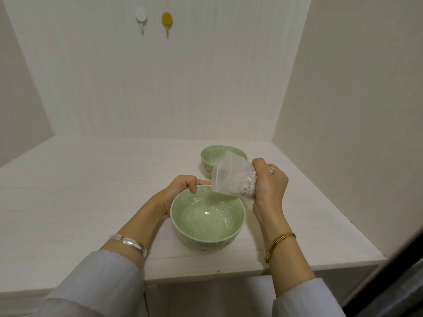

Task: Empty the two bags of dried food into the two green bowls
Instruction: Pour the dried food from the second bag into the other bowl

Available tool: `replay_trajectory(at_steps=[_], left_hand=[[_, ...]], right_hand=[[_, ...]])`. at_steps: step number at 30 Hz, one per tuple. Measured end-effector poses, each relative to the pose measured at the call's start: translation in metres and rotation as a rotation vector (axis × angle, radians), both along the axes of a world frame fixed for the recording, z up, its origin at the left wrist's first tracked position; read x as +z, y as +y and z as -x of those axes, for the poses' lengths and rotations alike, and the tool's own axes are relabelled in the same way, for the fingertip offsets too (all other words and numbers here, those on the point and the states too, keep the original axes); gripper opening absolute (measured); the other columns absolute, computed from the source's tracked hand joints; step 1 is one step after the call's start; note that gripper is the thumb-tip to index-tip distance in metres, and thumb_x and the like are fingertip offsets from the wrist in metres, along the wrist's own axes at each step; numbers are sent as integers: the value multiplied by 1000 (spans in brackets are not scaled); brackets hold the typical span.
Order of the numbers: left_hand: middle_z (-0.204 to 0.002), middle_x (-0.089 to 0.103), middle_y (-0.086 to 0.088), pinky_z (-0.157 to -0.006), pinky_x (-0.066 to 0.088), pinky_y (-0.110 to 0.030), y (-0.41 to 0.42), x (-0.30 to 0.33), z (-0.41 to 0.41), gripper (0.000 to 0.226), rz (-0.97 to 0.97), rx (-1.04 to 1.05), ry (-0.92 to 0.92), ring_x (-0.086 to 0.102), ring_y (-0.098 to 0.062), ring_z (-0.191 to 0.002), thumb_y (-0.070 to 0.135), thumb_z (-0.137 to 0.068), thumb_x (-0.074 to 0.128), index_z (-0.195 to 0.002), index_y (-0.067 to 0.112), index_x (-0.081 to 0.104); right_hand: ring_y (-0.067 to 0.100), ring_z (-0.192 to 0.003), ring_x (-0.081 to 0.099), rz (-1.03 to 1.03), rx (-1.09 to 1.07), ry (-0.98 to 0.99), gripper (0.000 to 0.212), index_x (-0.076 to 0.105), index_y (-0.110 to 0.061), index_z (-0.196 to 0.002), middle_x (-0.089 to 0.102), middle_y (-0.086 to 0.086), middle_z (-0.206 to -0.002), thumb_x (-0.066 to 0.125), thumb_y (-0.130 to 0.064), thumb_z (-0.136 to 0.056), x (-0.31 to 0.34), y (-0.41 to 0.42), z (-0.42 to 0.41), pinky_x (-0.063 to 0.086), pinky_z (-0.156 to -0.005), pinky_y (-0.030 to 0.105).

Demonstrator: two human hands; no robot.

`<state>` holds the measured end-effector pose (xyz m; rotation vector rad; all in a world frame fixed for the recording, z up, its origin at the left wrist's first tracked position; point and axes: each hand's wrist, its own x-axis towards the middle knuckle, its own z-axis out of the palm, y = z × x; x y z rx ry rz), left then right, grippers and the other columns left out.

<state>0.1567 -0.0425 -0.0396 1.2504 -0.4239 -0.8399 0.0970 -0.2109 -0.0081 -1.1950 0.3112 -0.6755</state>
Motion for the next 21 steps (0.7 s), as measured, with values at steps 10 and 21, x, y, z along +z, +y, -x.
replay_trajectory(at_steps=[10, 21], left_hand=[[-51, 66, -8, -45, 47, -15, -2, 5, 9, 44, -87, 167, 5, 60, -15, -43, 10, -52, 32, -57, 6, 75], [-45, 62, -5, -42, 46, -14, -3, 10, 18, 40, -91, 194, 21, 58, -14, -39, 10, -53, 31, -48, 6, 70]], right_hand=[[8, -49, 33, 263, -47, 24, 36, 36, -17, -49, 36, -7, -50, 61, -7, -74, 2, 6, 6, 31, -49, 22], [11, -50, 31, 411, -64, 65, 34, 35, -16, -50, 36, -5, -50, 60, -9, -72, 6, 6, 10, 29, -50, 24]])
